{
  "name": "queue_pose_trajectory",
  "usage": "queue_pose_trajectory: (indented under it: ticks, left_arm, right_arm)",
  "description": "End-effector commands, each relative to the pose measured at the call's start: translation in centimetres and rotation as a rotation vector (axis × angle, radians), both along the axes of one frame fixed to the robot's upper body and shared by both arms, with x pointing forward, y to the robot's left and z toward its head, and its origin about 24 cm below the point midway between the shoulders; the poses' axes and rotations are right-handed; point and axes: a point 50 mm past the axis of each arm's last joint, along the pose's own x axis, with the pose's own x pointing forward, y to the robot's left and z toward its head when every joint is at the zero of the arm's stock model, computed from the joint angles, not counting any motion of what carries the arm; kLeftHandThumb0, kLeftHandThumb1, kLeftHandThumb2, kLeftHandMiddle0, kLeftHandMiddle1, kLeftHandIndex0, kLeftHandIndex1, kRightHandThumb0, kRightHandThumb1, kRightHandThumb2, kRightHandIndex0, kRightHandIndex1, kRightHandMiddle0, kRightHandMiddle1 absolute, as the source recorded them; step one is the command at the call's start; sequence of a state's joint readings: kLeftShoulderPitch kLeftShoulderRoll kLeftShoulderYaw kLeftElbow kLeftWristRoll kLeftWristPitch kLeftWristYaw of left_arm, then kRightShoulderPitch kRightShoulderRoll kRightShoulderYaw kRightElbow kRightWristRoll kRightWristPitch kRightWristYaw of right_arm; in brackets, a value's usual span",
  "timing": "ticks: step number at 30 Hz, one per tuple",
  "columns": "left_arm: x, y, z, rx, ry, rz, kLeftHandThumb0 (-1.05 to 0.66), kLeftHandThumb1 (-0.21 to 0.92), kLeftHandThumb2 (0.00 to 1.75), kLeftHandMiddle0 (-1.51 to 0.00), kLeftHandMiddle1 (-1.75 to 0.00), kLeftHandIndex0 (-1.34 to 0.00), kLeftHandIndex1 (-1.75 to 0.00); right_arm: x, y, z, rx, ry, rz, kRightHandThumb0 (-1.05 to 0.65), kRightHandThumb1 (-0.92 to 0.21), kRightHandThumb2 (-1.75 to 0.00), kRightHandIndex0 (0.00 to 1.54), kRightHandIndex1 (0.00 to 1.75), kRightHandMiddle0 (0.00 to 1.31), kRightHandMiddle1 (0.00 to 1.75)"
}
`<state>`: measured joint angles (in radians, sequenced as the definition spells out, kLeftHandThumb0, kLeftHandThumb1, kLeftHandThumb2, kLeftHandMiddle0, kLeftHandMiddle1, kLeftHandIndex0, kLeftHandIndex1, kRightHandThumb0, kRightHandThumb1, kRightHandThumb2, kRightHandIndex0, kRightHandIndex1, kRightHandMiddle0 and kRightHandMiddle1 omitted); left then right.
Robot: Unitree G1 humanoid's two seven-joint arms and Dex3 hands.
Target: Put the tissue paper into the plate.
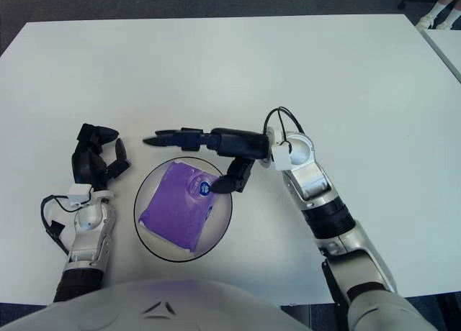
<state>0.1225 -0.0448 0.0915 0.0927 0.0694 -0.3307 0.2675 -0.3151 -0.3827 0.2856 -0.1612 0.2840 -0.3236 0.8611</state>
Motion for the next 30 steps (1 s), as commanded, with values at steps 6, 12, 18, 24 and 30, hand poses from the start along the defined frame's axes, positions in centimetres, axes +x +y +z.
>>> queue_pose_trajectory:
  ticks: [6,12,18,24,30]
  left_arm:
    - [-2.6,0.1,-4.1,-0.012,0.202,0.009,-0.42,0.52,1.08,-0.72,-1.75,-0.45,-1.75]
    - [-2.6,0.2,-4.1,-0.015,0.187,-0.003,-0.42,0.51,1.08,-0.75,-1.75,-0.46,-1.75]
    - [-2.7,0.2,-4.1,-0.016,0.181,-0.006,-0.42,0.51,1.08,-0.73,-1.75,-0.46,-1.75]
    - [-2.7,0.3,-4.1,-0.005,0.176,-0.009,-0.42,0.52,1.07,-0.74,-1.75,-0.45,-1.75]
    - [-2.6,0.2,-4.2,-0.005,0.173,-0.006,-0.42,0.52,1.07,-0.75,-1.75,-0.45,-1.75]
  right_arm:
    - [1.0,-1.9,-0.4,0.309,0.002,-0.261,-0.89,-0.92,-1.08,0.02,0.31,0.00,0.30]
    - [0.4,-2.5,-1.6,0.543,0.045,-0.613,-0.61,-0.91,-1.11,0.21,0.98,0.08,1.31]
    - [0.3,-2.3,-3.6,0.670,0.167,-0.766,-0.45,-0.80,-1.21,0.40,1.19,0.33,1.58]
    - [0.7,-2.4,-3.9,0.760,0.235,-0.900,-0.41,-0.62,-1.03,0.56,1.22,0.39,1.72]
    - [0.8,-2.8,-4.9,0.773,0.283,-1.034,-0.41,-0.55,-1.03,0.64,1.28,0.43,1.74]
